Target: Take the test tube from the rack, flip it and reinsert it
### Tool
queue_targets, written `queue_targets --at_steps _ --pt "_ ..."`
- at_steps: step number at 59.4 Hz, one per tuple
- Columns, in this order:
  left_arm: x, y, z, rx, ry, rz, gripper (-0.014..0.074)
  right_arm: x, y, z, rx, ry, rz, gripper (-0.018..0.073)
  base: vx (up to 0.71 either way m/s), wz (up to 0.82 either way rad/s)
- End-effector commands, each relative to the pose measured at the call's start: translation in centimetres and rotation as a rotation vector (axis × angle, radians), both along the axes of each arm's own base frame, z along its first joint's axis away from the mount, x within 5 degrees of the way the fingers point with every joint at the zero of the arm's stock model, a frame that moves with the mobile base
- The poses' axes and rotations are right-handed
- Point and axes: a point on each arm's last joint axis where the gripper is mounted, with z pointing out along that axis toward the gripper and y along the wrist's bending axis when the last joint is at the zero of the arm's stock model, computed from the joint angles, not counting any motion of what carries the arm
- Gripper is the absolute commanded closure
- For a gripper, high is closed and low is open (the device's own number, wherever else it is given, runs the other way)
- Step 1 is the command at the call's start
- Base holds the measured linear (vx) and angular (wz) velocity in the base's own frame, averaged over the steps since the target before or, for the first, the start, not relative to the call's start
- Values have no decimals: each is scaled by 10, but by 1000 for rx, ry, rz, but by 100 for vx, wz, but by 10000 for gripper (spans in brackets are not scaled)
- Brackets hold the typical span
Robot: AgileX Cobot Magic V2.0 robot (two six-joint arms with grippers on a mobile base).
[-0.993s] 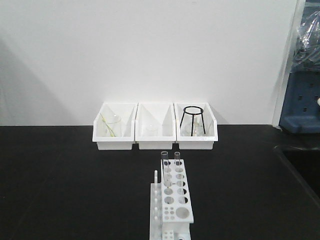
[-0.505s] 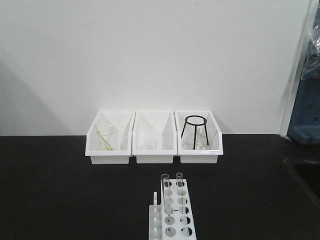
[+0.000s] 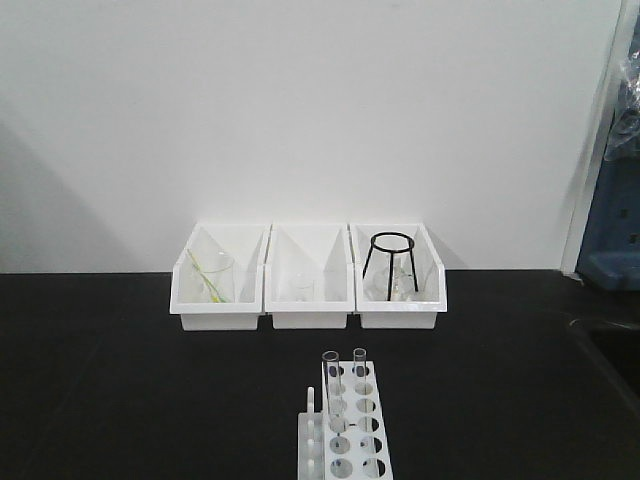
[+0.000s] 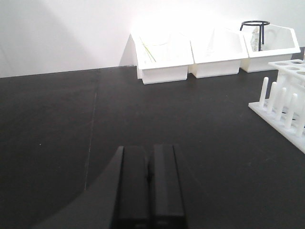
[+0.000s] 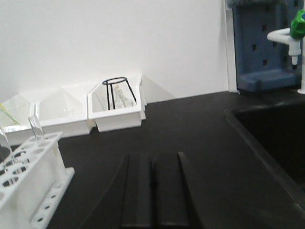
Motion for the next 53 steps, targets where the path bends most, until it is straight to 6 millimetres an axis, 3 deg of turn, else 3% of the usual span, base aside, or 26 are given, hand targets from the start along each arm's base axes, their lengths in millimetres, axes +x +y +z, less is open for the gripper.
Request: queue_targets --at_steps 1,6,16,27,33,39,53 --pt "0 -1 9 -22 -90 -14 603 -4 2 24 -18 -205 21 570 0 0" --pt "0 -1 9 -22 -90 -14 603 -10 2 47 -12 -281 22 570 0 0" --pt "0 -1 9 -22 -90 -14 603 -12 2 117 -34 -374 19 570 0 0" --pt "0 -1 9 -22 -90 -14 603 37 4 175 -107 -287 19 570 0 0" --pt "0 -1 9 -22 -90 -14 603 71 4 187 -113 -216 23 570 0 0" --pt "0 -1 9 -22 -90 -14 603 107 5 185 -111 -125 28 570 0 0" --pt "0 -1 9 -22 -90 -14 602 144 6 166 -101 -29 43 566 0 0"
